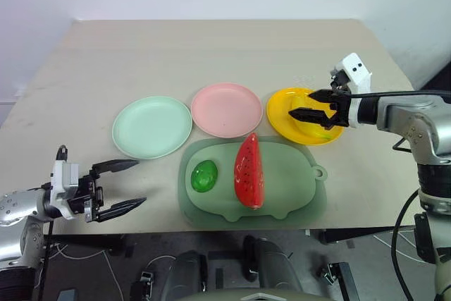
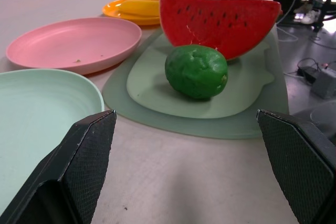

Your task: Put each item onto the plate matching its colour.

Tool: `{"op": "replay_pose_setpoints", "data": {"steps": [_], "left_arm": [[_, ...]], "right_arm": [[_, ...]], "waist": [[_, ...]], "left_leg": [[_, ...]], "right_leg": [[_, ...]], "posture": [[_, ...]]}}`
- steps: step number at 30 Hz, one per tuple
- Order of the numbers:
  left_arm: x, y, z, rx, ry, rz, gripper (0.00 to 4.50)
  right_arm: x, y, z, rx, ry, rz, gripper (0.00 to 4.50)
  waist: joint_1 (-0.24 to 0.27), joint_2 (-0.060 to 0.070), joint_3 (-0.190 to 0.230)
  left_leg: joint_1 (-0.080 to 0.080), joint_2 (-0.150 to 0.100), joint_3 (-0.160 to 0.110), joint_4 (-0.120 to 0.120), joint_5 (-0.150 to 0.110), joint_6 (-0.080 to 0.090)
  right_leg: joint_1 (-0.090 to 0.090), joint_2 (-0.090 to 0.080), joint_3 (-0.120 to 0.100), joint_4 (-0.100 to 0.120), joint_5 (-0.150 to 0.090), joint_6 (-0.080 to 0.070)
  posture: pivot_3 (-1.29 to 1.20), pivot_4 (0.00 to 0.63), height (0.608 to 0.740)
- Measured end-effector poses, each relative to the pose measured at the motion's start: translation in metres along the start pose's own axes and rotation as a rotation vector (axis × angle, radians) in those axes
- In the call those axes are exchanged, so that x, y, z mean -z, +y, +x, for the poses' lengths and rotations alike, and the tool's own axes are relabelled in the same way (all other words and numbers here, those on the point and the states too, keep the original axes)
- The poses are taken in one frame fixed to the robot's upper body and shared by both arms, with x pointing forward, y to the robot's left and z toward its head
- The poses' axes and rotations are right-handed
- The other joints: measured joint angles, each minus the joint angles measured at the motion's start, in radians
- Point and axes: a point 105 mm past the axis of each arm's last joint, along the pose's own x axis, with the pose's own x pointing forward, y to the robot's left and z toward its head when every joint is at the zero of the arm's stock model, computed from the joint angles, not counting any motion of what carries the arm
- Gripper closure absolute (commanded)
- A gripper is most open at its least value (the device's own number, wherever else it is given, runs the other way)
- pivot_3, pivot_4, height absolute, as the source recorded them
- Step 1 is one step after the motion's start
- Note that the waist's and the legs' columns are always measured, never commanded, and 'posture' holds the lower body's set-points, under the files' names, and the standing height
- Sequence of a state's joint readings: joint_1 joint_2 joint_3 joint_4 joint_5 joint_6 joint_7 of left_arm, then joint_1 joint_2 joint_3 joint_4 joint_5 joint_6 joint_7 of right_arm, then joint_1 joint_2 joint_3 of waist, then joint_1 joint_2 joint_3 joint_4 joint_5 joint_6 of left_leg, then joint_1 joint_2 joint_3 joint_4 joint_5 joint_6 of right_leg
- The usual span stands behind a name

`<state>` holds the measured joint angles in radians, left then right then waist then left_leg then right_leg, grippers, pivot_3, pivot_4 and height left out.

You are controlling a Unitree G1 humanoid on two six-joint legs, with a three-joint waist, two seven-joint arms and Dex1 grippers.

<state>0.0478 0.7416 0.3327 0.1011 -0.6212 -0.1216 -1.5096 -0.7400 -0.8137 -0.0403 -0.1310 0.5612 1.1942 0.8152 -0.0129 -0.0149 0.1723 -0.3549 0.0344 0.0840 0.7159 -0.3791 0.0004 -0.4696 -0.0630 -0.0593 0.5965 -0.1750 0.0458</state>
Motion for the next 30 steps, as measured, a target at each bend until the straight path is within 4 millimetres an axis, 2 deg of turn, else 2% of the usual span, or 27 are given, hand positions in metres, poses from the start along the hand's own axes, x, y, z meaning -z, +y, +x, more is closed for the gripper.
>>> {"op": "replay_pose_setpoints", "data": {"steps": [2,6,8,12,18,25,30], "left_arm": [[-0.001,0.001,0.001,0.002,-0.003,0.007,0.00],[-0.002,0.002,0.003,0.007,-0.004,0.009,0.00],[-0.002,0.003,0.004,0.012,-0.006,0.014,0.00],[0.002,0.002,0.007,0.019,0.005,0.003,0.00],[0.003,0.001,0.009,0.018,0.000,-0.002,0.00],[0.006,-0.001,0.011,0.023,0.001,-0.014,0.00],[0.006,-0.001,0.012,0.017,-0.006,-0.017,0.00]], "right_arm": [[-0.003,0.006,-0.001,-0.020,0.002,0.009,0.04],[-0.017,0.030,0.002,-0.081,0.015,0.086,0.04],[-0.016,0.044,0.009,-0.129,0.061,0.124,0.04],[-0.009,0.057,0.019,-0.162,0.091,0.153,0.04],[0.019,0.069,0.034,-0.140,0.163,0.203,0.04],[0.033,0.085,0.047,-0.117,0.208,0.222,0.04],[0.054,0.102,0.061,-0.118,0.273,0.254,0.04]], "waist": [[0.000,0.000,0.000],[-0.003,0.000,0.000],[-0.002,0.000,0.000],[0.001,0.000,0.000],[-0.001,0.000,0.000],[-0.004,0.000,-0.001],[-0.002,0.000,-0.001]], "left_leg": [[0.000,0.000,0.000,0.000,0.000,0.000],[0.000,0.000,0.000,0.000,0.000,0.000],[-0.001,0.000,0.000,0.000,0.000,0.000],[-0.002,-0.001,0.000,0.000,0.000,0.000],[-0.002,-0.001,0.001,0.000,0.000,0.000],[-0.001,-0.001,0.001,0.000,0.000,0.000],[-0.002,0.000,0.001,0.000,0.000,0.000]], "right_leg": [[0.000,0.000,0.000,0.000,0.000,0.000],[-0.001,0.000,0.000,0.001,0.000,0.000],[-0.001,-0.001,0.000,0.001,0.000,0.000],[-0.002,-0.001,0.000,0.001,0.000,0.000],[-0.002,-0.001,0.000,0.001,0.000,0.000],[-0.001,0.000,0.000,0.001,0.000,0.000],[-0.001,-0.001,0.000,0.001,0.000,0.000]], "posture": [[0.00,0.150,0.736],[0.00,0.150,0.736],[0.00,0.150,0.736],[0.00,0.150,0.736],[0.00,0.150,0.736],[0.00,0.150,0.736],[0.00,0.150,0.736]]}}
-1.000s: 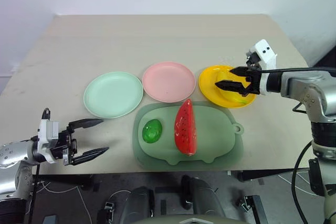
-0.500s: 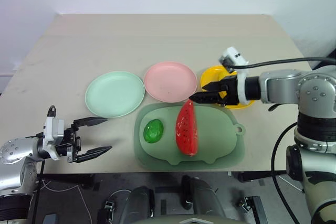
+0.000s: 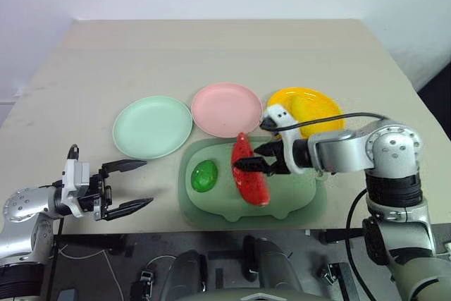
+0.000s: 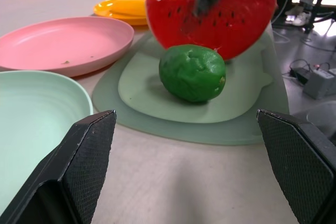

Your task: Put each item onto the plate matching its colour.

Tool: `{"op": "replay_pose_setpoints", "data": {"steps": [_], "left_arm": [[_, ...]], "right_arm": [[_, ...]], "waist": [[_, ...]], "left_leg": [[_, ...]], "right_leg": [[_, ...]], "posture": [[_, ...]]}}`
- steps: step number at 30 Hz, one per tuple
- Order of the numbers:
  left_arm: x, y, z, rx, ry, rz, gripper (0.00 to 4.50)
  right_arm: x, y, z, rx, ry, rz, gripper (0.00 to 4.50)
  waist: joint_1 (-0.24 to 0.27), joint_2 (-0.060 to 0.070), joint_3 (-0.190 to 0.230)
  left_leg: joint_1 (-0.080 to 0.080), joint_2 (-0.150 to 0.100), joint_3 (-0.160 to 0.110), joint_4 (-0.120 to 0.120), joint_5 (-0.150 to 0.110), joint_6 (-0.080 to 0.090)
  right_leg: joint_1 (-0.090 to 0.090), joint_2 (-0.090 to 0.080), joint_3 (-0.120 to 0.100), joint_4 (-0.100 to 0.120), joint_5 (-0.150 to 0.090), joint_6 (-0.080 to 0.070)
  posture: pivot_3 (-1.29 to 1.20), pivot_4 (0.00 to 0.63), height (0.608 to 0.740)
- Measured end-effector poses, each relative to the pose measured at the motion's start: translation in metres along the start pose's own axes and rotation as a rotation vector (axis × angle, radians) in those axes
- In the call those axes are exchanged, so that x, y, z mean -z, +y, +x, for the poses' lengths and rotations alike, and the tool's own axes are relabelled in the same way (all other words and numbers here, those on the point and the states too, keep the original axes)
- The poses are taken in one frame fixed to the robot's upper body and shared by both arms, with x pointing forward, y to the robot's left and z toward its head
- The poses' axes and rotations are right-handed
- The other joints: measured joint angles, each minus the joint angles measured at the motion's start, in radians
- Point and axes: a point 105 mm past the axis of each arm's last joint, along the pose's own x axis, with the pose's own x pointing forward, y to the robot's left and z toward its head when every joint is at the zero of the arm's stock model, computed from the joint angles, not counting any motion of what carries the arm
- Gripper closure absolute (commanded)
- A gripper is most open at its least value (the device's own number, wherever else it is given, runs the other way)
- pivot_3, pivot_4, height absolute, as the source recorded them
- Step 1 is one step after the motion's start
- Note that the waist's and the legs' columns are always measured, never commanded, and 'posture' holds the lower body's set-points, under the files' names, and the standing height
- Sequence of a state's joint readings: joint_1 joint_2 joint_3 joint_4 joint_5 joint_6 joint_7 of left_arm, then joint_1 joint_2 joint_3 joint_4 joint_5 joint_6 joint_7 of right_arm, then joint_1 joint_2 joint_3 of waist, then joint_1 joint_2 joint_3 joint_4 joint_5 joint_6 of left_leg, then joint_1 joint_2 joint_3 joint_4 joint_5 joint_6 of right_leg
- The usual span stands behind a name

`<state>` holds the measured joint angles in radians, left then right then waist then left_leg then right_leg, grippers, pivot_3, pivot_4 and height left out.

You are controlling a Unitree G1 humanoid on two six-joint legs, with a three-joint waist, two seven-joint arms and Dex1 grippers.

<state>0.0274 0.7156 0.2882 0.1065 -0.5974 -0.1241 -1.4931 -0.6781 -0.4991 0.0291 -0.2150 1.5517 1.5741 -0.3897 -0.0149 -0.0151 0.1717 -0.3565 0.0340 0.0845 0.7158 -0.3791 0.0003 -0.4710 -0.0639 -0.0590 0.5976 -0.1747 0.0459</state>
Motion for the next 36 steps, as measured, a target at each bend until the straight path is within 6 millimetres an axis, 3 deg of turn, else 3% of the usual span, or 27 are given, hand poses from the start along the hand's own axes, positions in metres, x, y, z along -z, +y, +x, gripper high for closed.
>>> {"op": "replay_pose_setpoints", "data": {"steps": [10,21,27,33,36], "left_arm": [[-0.001,0.000,0.001,0.006,-0.005,0.008,0.00],[0.001,-0.002,0.002,-0.011,-0.017,0.009,0.00],[0.002,-0.002,0.004,-0.014,-0.011,0.012,0.00],[-0.001,0.001,0.006,-0.008,-0.015,0.025,0.00],[-0.003,0.003,0.007,-0.008,-0.019,0.035,0.00]], "right_arm": [[0.020,0.004,0.013,0.066,0.107,-0.008,0.04],[0.024,0.001,0.014,0.094,0.153,-0.157,0.04],[0.023,0.000,0.015,0.084,0.156,-0.181,1.33],[0.017,-0.002,0.016,0.066,0.160,-0.178,1.33],[-0.004,-0.008,0.014,0.065,0.113,-0.132,1.33]], "waist": [[0.000,0.000,0.000],[0.000,-0.002,-0.002],[-0.001,-0.004,-0.003],[-0.002,-0.004,-0.003],[-0.002,-0.003,-0.003]], "left_leg": [[0.000,0.000,0.000,0.000,0.000,0.000],[0.001,0.001,-0.001,0.000,0.000,0.000],[0.002,0.002,-0.001,0.000,0.000,0.000],[0.002,0.002,-0.001,0.000,0.000,0.000],[-0.001,0.001,0.000,0.000,0.000,0.000]], "right_leg": [[0.000,0.000,0.000,0.000,0.000,0.000],[0.001,0.000,0.000,-0.001,0.000,-0.001],[0.002,0.001,0.000,-0.001,-0.001,-0.001],[0.002,0.001,0.000,-0.001,-0.002,-0.003],[-0.001,0.001,0.000,-0.001,0.000,0.000]], "posture": [[0.00,0.150,0.736],[0.00,0.150,0.736],[0.00,0.150,0.736],[0.00,0.150,0.736],[0.00,0.150,0.736]]}}
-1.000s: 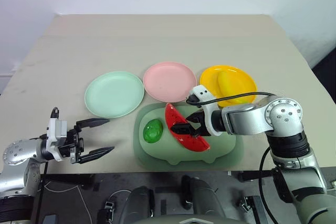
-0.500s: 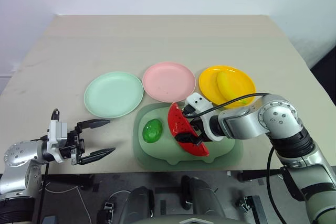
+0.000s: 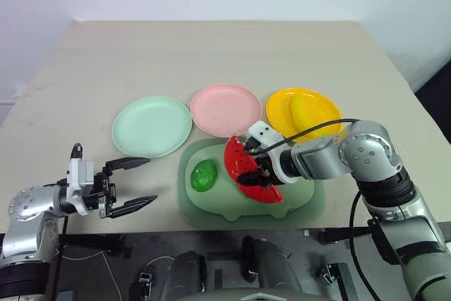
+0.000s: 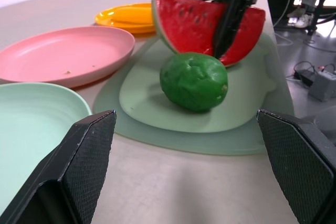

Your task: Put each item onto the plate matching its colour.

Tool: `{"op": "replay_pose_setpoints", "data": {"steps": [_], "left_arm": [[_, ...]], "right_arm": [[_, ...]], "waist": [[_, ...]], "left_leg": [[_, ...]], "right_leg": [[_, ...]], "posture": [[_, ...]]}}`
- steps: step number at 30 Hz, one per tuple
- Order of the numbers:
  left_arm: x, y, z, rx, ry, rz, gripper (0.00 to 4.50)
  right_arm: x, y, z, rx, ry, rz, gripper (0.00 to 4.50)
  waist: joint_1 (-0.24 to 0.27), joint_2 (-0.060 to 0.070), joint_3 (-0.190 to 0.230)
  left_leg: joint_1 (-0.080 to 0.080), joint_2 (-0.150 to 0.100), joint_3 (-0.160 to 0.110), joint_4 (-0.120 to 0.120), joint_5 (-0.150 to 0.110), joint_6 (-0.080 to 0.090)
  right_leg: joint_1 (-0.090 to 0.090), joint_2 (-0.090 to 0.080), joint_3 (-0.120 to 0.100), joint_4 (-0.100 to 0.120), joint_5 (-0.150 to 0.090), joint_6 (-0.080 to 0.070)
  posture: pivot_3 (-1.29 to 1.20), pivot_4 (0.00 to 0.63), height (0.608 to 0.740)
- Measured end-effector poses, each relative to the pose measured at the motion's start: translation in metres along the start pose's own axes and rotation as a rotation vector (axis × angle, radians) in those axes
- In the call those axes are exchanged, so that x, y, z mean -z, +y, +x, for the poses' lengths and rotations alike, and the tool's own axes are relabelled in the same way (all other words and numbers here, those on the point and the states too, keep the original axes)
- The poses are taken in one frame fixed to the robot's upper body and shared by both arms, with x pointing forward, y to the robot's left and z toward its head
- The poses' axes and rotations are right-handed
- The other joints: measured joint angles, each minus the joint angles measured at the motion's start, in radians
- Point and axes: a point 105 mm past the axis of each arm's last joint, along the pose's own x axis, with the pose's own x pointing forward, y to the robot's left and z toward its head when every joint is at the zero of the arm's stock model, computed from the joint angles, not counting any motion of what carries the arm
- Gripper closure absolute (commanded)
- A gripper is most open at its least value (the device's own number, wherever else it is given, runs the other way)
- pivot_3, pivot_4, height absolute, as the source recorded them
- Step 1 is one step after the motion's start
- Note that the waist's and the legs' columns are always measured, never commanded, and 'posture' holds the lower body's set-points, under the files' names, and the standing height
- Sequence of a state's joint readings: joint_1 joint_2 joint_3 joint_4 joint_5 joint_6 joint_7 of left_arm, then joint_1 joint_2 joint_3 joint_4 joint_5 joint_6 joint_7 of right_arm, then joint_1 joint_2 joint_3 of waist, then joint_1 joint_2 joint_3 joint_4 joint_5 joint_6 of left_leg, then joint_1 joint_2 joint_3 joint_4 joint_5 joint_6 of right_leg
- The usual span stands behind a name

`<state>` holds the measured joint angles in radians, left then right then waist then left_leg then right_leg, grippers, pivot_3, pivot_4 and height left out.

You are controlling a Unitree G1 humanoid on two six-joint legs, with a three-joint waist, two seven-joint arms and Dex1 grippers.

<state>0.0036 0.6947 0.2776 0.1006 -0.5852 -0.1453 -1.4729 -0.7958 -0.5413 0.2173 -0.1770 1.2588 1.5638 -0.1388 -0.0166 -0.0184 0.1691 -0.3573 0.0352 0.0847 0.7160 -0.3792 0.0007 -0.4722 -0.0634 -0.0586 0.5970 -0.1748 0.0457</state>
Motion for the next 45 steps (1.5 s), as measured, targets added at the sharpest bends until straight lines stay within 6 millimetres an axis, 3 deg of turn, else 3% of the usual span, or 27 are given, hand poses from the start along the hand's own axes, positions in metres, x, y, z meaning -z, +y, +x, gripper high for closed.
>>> {"op": "replay_pose_setpoints", "data": {"steps": [6,9,14,18,19,22,31,35,39,43,45], "left_arm": [[0.000,0.002,0.003,0.007,0.001,0.006,0.00],[0.001,0.003,0.002,0.004,0.002,0.000,0.00],[-0.003,0.009,0.005,0.003,-0.007,0.021,0.00],[-0.003,0.009,0.006,0.002,-0.006,0.019,0.00],[-0.003,0.008,0.006,0.001,-0.005,0.018,0.00],[-0.001,0.006,0.005,-0.002,0.000,0.012,0.00],[-0.001,0.006,0.005,-0.002,0.000,0.009,0.00],[-0.005,0.010,0.008,0.000,-0.008,0.026,0.00],[-0.007,0.012,0.010,0.006,-0.010,0.028,0.00],[-0.012,0.016,0.012,0.009,-0.011,0.034,0.00],[-0.012,0.017,0.012,0.008,-0.008,0.030,0.00]], "right_arm": [[-0.078,-0.016,-0.024,0.021,-0.256,0.051,1.33],[-0.097,-0.032,-0.016,0.081,-0.319,0.068,1.33],[-0.108,-0.050,0.021,0.134,-0.336,0.085,1.33],[-0.122,-0.060,0.032,0.167,-0.376,0.074,1.33],[-0.124,-0.062,0.034,0.171,-0.384,0.073,0.98],[-0.121,-0.069,0.041,0.192,-0.386,0.064,0.04],[-0.118,-0.079,0.036,0.202,-0.385,0.067,0.04],[-0.121,-0.076,0.014,0.149,-0.455,0.008,0.04],[-0.115,-0.072,-0.032,0.045,-0.616,-0.068,0.04],[-0.082,-0.080,-0.079,0.047,-0.740,-0.217,0.04],[-0.063,-0.085,-0.091,0.052,-0.745,-0.247,0.04]], "waist": [[0.000,0.001,0.001],[-0.001,0.001,0.000],[-0.004,0.002,0.001],[-0.004,0.002,0.001],[-0.005,0.002,0.001],[-0.004,0.003,0.002],[-0.004,0.003,0.002],[0.001,0.004,0.002],[0.007,0.004,0.002],[0.007,0.004,0.002],[0.006,0.004,0.002]], "left_leg": [[-0.001,-0.001,0.000,-0.001,0.000,0.000],[-0.002,-0.001,0.001,-0.002,-0.001,0.001],[-0.002,-0.002,0.001,-0.001,-0.001,0.001],[-0.003,-0.001,0.001,-0.002,0.000,0.001],[-0.003,-0.001,0.001,-0.002,0.000,0.001],[-0.005,-0.001,0.001,-0.002,0.000,0.000],[-0.008,-0.001,0.001,-0.002,0.002,-0.005],[-0.010,-0.001,-0.001,-0.001,0.003,-0.005],[-0.013,-0.002,-0.003,-0.001,0.002,-0.005],[-0.013,-0.003,-0.004,-0.001,0.002,-0.004],[-0.013,-0.004,-0.003,-0.001,0.002,-0.004]], "right_leg": [[-0.002,0.001,0.000,0.000,0.000,0.000],[-0.002,0.001,0.000,0.000,0.000,0.000],[-0.002,0.000,0.000,0.000,0.000,0.000],[-0.003,0.000,-0.001,0.000,0.000,0.000],[-0.003,0.000,-0.001,0.000,0.000,0.000],[-0.003,0.000,-0.001,0.000,0.000,0.000],[-0.005,0.000,-0.002,0.000,0.000,0.000],[-0.005,-0.001,-0.005,0.000,0.000,0.001],[-0.006,-0.001,-0.007,-0.002,0.000,0.001],[-0.005,-0.001,-0.008,-0.003,0.000,0.001],[-0.005,-0.001,-0.007,-0.002,0.001,0.001]], "posture": [[0.00,0.150,0.736],[0.00,0.150,0.736],[0.00,0.150,0.736],[0.00,0.150,0.736],[0.00,0.150,0.736],[0.00,0.150,0.736],[0.00,0.150,0.736],[0.00,0.150,0.736],[0.00,0.150,0.736],[0.00,0.150,0.736],[0.00,0.150,0.736]]}}
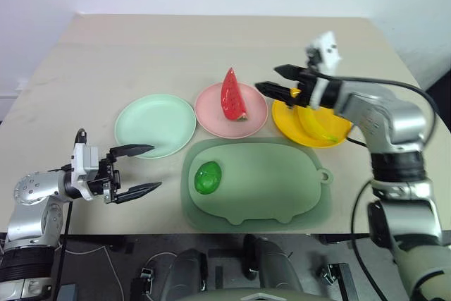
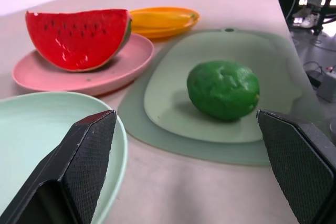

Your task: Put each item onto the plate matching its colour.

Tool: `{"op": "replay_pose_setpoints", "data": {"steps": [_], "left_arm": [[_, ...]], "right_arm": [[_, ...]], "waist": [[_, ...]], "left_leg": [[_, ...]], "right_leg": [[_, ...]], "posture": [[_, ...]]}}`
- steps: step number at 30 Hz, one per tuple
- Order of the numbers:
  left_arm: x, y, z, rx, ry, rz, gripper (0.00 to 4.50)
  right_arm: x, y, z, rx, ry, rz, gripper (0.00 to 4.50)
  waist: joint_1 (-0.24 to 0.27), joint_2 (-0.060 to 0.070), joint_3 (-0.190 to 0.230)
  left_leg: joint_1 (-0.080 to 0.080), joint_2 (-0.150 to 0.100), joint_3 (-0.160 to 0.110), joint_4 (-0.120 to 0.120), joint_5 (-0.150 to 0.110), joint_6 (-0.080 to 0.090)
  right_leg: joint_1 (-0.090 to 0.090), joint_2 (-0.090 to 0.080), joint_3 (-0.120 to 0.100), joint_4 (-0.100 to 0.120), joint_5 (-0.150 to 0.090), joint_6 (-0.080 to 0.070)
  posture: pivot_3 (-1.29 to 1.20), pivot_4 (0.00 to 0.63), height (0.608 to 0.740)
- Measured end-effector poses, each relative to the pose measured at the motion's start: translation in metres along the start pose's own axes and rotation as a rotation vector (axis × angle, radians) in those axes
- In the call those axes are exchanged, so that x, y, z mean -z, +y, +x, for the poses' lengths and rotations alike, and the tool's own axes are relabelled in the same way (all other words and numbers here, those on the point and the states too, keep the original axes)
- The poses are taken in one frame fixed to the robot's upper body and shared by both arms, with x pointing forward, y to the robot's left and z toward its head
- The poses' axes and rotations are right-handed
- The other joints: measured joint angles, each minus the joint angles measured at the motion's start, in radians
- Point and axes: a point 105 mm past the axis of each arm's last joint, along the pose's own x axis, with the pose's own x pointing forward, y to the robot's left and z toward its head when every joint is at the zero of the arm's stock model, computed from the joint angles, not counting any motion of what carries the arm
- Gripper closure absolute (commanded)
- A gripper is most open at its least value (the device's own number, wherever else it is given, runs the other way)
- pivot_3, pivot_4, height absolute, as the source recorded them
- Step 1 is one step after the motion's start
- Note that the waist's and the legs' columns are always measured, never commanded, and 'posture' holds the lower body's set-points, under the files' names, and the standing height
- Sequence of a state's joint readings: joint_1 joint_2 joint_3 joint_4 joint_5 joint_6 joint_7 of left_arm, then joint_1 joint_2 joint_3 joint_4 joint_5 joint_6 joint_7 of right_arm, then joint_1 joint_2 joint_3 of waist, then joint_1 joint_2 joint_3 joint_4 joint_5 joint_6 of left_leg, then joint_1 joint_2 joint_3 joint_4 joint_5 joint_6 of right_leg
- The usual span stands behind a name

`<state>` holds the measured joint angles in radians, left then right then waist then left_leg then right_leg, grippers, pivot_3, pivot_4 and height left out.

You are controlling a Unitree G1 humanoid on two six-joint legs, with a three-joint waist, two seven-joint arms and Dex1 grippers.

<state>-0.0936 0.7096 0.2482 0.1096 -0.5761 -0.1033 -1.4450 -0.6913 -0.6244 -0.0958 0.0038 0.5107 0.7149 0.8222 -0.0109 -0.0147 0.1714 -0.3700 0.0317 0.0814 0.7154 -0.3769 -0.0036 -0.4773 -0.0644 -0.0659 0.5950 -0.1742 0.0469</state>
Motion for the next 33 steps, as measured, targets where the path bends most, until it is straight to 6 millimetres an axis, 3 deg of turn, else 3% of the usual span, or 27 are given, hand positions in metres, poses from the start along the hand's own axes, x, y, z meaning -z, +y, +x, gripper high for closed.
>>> {"op": "replay_pose_setpoints", "data": {"steps": [4,6,11,21,33], "left_arm": [[-0.002,0.000,0.002,0.007,0.010,-0.008,0.00],[-0.005,0.000,0.005,0.009,0.016,-0.011,0.00],[-0.018,-0.007,0.016,0.013,0.019,-0.007,0.00],[-0.020,-0.030,0.032,-0.010,0.056,-0.102,0.00],[-0.011,-0.045,0.067,-0.060,0.109,-0.160,0.00]], "right_arm": [[0.017,0.001,-0.056,-0.032,0.042,-0.054,0.04],[0.021,0.011,-0.083,-0.105,0.075,-0.060,0.04],[0.020,0.036,-0.124,-0.312,0.103,-0.033,0.04],[0.040,0.050,-0.136,-0.404,0.138,-0.119,0.04],[0.062,0.041,-0.149,-0.369,0.141,-0.297,0.04]], "waist": [[0.000,0.000,0.000],[0.001,0.001,0.001],[-0.004,0.001,0.002],[0.003,0.001,0.002],[0.019,0.002,0.002]], "left_leg": [[0.004,0.000,0.001,0.000,-0.002,0.004],[0.009,0.001,0.000,0.000,-0.002,0.004],[0.021,0.003,0.001,0.000,-0.002,0.004],[0.023,0.001,0.002,0.000,-0.003,0.004],[0.028,0.000,0.004,0.000,-0.002,0.004]], "right_leg": [[0.001,0.001,0.001,0.000,0.000,0.000],[0.005,0.001,0.001,0.000,0.000,0.000],[0.014,0.002,0.006,0.000,-0.001,-0.001],[0.015,0.002,0.008,0.000,-0.002,-0.001],[0.019,0.003,0.010,0.001,-0.003,-0.003]], "posture": [[0.00,0.150,0.736],[0.00,0.150,0.736],[0.00,0.150,0.736],[0.00,0.150,0.736],[0.00,0.150,0.736]]}}
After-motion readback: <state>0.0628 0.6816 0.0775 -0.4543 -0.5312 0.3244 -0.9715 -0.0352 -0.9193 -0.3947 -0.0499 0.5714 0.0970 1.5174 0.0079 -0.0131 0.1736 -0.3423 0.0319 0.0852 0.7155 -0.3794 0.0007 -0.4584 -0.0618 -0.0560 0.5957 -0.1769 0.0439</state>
